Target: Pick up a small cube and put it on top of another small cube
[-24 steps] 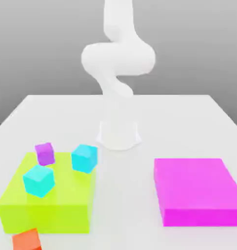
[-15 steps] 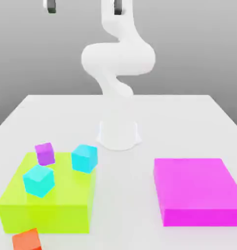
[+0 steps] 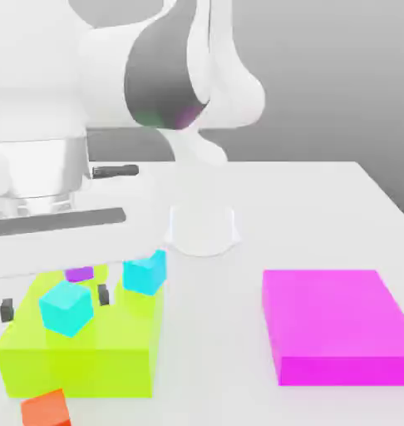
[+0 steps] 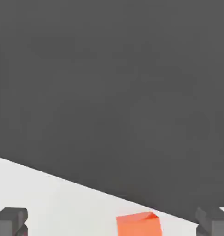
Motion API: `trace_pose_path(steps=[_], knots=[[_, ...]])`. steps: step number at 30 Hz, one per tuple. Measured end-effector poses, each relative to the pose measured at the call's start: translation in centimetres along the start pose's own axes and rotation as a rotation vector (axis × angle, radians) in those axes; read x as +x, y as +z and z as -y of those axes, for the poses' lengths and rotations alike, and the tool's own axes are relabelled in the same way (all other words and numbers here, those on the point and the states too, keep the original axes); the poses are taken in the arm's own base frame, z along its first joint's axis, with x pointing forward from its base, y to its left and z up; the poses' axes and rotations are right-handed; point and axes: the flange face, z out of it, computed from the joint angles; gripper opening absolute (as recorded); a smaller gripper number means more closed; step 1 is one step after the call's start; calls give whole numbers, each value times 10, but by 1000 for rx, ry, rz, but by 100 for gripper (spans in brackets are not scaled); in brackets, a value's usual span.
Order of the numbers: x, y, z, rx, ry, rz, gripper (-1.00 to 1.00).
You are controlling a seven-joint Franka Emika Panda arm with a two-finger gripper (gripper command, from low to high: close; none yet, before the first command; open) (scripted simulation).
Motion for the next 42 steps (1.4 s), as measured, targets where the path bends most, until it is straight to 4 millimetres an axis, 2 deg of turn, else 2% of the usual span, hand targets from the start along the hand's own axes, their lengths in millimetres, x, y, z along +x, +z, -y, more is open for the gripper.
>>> trace_pose_path(steps=[6, 10, 11, 16, 17, 19, 24, 29, 35, 39, 40, 42], knots=[[-13, 95, -50, -77, -82, 121, 0], [-22, 156, -61, -86, -95, 137, 0], [-24, 165, -63, -86, -95, 138, -100], [-24, 165, -63, -85, -95, 140, -100], [-25, 170, -63, -85, -94, 140, -100], [-22, 155, -62, -86, -96, 140, -100], [-20, 89, -59, -81, -131, 142, -100], [-37, 33, -64, -69, -241, 148, -100], [-68, -24, -76, -59, -371, 153, -100], [-93, -55, -80, -55, -467, 156, -100], [-98, -56, -82, -55, -484, 157, -100], [-103, -38, -84, -52, -497, 157, -100]])
